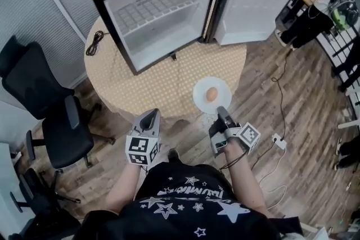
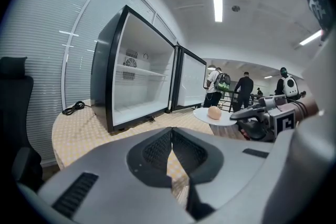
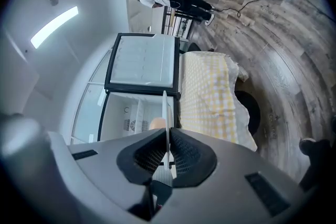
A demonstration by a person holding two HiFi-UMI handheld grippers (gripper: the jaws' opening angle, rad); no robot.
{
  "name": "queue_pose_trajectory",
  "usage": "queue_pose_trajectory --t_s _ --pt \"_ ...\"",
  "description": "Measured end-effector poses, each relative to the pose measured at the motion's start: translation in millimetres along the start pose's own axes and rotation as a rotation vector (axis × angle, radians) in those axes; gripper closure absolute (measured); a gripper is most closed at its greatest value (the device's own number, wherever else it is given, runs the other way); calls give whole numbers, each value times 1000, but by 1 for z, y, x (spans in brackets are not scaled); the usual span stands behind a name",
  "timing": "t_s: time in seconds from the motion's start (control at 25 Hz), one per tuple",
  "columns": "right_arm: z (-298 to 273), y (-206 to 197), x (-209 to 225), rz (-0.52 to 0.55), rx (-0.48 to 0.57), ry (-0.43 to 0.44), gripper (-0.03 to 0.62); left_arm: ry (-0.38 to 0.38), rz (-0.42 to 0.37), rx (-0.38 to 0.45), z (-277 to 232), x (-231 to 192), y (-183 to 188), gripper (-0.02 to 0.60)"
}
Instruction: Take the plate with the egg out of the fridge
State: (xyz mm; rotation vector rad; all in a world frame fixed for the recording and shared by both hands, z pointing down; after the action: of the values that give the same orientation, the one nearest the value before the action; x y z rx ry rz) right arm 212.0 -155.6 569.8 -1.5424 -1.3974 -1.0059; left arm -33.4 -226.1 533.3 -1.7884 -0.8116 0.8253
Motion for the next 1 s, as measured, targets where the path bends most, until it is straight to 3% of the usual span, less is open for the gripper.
queue_pose_trajectory --t_s 0.2,0.48,0.68,1.0 --pt "32 -5 4 -2 -42 25 559 2 -22 -7 4 33 1 572" --pt "84 1 42 -36 -61 -6 559 -5 -22 -9 21 94 -3 572" --pt "115 5 41 2 -78 38 559 13 -34 0 35 125 -7 572" --pt "157 4 55 41 -152 40 559 54 -14 -9 59 177 -27 572"
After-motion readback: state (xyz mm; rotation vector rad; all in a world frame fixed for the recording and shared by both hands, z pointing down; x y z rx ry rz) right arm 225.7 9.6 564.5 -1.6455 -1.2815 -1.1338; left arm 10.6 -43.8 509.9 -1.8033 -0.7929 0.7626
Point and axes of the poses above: the fingertips, and each gripper's own axes: z backward along the fingers, x to its right, y out of its top, the point moved 1 cm from there along z, backward along the fingers, and after that the axes turned 12 degrees about -y, right-handed, at the moved point
